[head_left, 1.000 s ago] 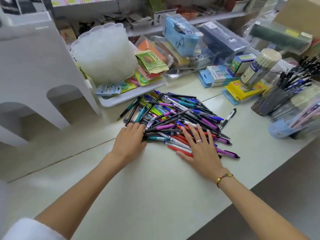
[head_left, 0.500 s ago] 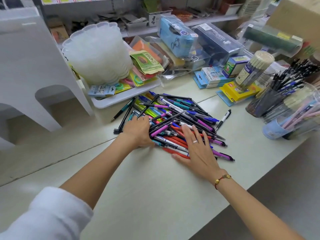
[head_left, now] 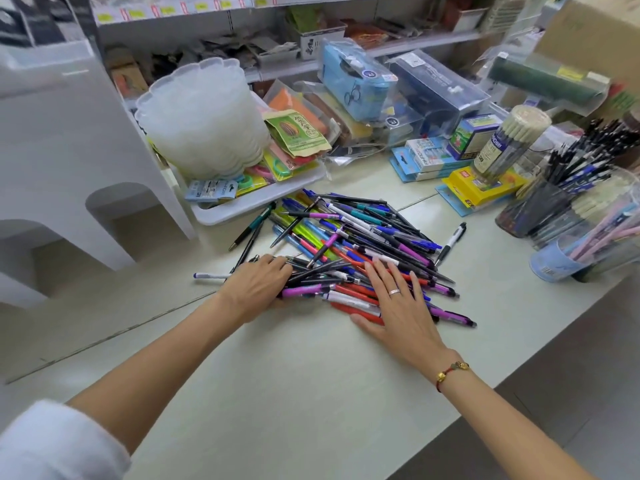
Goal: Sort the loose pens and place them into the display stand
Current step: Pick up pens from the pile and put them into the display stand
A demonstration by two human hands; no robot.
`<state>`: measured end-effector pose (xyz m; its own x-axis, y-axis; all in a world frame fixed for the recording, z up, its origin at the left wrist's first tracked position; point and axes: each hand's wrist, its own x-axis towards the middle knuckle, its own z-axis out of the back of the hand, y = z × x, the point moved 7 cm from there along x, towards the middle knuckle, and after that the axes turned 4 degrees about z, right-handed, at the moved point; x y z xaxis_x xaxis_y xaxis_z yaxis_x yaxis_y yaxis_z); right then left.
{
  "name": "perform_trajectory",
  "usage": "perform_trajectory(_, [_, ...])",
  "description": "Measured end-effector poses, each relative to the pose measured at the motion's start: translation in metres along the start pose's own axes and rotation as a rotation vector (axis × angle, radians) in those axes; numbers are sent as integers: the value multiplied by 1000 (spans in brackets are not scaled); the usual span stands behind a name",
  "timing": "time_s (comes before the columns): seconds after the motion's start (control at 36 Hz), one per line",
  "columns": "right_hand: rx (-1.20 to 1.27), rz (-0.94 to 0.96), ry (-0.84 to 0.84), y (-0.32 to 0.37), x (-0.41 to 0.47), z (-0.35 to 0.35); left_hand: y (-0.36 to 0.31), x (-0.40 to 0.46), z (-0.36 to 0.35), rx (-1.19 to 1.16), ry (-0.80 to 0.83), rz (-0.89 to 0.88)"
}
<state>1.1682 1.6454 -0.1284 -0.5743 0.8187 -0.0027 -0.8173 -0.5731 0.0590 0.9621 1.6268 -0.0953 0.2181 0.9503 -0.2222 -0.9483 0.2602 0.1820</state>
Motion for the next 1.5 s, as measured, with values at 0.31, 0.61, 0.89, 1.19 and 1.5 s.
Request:
perform_trajectory(0.31, [-24, 10, -40, 6, -2, 11, 16, -39, 9, -249, -72, 78])
perform_trajectory(0.61, [251, 98, -217, 70, -17, 46, 47, -95, 26, -1238, -185, 437])
perform_trajectory(0.89, [1969, -800, 470, 175, -42, 39, 28, -131, 35, -2138, -479, 802])
perform_trajectory(1.19, [2058, -946, 145, 185, -48, 55, 8, -161, 31, -2187, -672, 905])
perform_trajectory(1.5, [1727, -784, 87, 188, -76, 67, -14, -184, 24, -2410, -481, 844])
